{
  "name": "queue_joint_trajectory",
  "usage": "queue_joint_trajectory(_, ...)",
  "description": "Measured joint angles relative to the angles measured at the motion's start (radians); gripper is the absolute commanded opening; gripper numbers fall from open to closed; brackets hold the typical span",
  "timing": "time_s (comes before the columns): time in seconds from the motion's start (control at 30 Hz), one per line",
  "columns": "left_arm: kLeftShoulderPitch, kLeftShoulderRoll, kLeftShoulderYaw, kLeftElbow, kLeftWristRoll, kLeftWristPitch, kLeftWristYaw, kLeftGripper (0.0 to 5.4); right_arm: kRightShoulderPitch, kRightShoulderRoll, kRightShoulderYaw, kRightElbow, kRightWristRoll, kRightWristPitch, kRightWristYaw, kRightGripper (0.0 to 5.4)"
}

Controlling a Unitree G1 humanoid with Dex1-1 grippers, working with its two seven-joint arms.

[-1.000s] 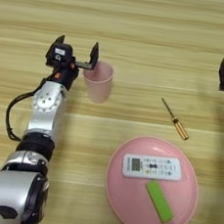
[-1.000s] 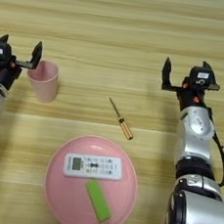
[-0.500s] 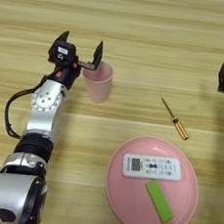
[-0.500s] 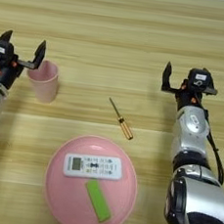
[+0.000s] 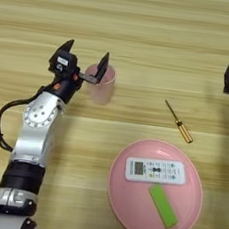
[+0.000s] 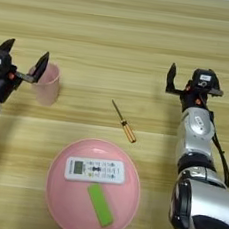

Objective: Move the objects on the table

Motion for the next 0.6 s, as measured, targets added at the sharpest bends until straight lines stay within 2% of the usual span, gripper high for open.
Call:
queue_joint_trajectory(0.1, 0.025, 0.001, -0.016, -0.044, -0.008, 0.084, -0.019, 5.4, -0.002, 0.0, 0.001, 0.009, -0.004, 0.0, -0.001, 5.37)
queue_joint_trajectory(0.2, 0.047, 0.002, -0.017, -0.087, -0.042, 0.154, -0.029, 5.4, -0.002, 0.0, 0.002, 0.011, -0.008, -0.001, -0.004, 5.37)
queue_joint_trajectory(0.33, 0.072, 0.008, -0.026, -0.108, -0.042, 0.228, -0.031, 5.4, -0.004, 0.0, 0.003, 0.013, -0.017, -0.001, -0.008, 5.37)
queue_joint_trajectory(0.6, 0.082, 0.024, -0.028, -0.106, -0.032, 0.271, -0.006, 5.4, -0.006, 0.0, 0.007, 0.014, -0.025, -0.002, -0.021, 5.37)
